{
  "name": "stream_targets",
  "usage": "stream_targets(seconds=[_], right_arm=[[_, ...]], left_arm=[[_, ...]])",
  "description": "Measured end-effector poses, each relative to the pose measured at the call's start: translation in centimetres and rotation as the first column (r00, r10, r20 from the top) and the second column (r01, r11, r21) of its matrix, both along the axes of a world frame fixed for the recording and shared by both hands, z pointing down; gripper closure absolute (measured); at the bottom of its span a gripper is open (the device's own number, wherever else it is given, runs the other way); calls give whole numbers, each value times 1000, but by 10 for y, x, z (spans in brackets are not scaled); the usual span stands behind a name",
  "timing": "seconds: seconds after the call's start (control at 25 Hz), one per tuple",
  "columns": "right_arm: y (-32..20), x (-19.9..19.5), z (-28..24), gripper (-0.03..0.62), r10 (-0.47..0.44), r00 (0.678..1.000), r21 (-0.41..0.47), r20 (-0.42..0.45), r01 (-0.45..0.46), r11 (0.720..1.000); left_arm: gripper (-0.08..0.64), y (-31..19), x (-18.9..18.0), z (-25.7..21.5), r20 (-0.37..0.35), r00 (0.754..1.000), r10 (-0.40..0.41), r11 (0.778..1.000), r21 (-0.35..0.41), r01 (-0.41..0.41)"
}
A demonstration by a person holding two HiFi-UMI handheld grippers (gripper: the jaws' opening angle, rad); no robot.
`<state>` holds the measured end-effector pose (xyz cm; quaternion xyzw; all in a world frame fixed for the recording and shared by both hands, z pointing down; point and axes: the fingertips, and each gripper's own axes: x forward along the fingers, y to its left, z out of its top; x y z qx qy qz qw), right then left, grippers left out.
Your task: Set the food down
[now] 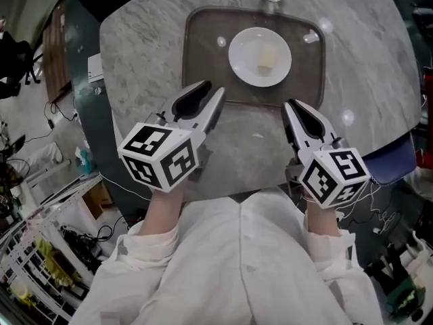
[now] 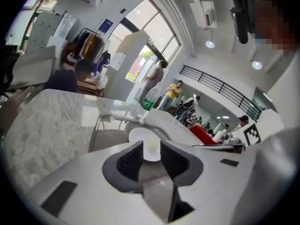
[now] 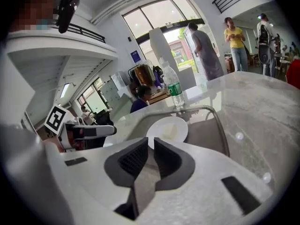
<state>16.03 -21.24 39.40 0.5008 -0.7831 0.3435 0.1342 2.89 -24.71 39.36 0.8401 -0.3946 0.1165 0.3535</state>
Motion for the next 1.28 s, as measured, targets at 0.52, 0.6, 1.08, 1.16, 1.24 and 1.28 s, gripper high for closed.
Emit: stream_targets(seconds=[0.52, 0.6, 1.08, 1.16, 1.24, 1.28], right_arm=[[69, -32, -65, 584, 96, 994, 186, 42, -103, 977], [84, -38, -72, 586, 112, 991, 195, 77, -126, 973], [155, -75, -95, 588, 110, 990, 247, 83, -127, 961], [161, -83, -97, 588, 98, 990, 249, 98, -120, 961], [166, -90, -98, 589, 86, 991, 254, 100, -109, 961], [167, -94, -98, 589, 76, 992, 256, 97, -99, 962]], left_arm=[[509, 76, -25, -76, -99, 981, 166, 962, 236, -139], [512, 92, -29, -77, -101, 977, 187, 961, 224, -161], [518, 182, -33, -82, -116, 946, 304, 940, 197, -278], [520, 193, -32, -80, -109, 940, 324, 935, 189, -300], [520, 201, -33, -78, -106, 936, 335, 932, 180, -313], [520, 204, -34, -78, -109, 936, 336, 933, 177, -314]])
